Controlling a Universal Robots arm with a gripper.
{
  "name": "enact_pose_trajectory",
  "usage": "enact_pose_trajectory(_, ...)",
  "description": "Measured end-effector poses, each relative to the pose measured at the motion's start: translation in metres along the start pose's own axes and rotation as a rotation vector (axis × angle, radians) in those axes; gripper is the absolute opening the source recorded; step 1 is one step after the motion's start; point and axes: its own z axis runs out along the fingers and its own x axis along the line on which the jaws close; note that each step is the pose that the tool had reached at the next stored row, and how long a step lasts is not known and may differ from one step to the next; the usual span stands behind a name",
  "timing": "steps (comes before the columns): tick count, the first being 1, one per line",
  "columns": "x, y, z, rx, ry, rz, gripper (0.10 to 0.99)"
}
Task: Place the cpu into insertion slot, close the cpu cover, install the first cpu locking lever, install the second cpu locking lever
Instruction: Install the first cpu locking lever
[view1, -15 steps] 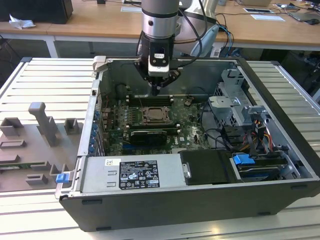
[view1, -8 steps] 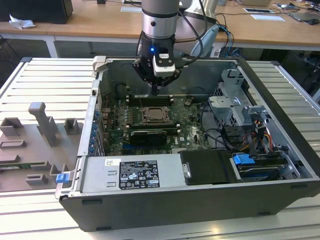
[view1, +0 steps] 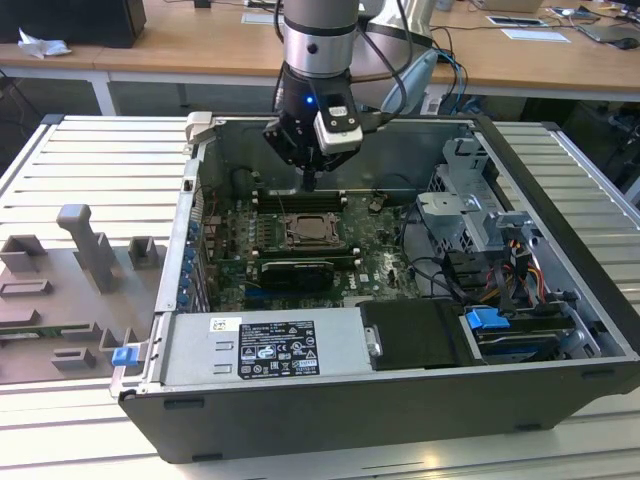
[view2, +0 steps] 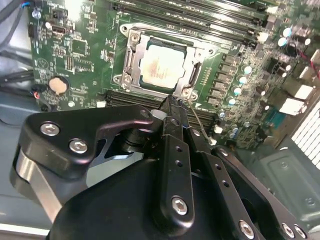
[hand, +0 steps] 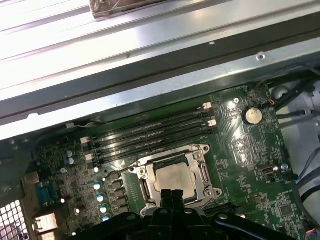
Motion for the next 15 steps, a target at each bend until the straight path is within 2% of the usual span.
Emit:
enact_pose_trajectory(11,0.0000,0.0000,0.0000,0.001,0.0049,-0.134,0.106)
enact_pose_trajectory(15,0.0000,0.0000,0.0000,0.001,0.0072,-0.199,0.106)
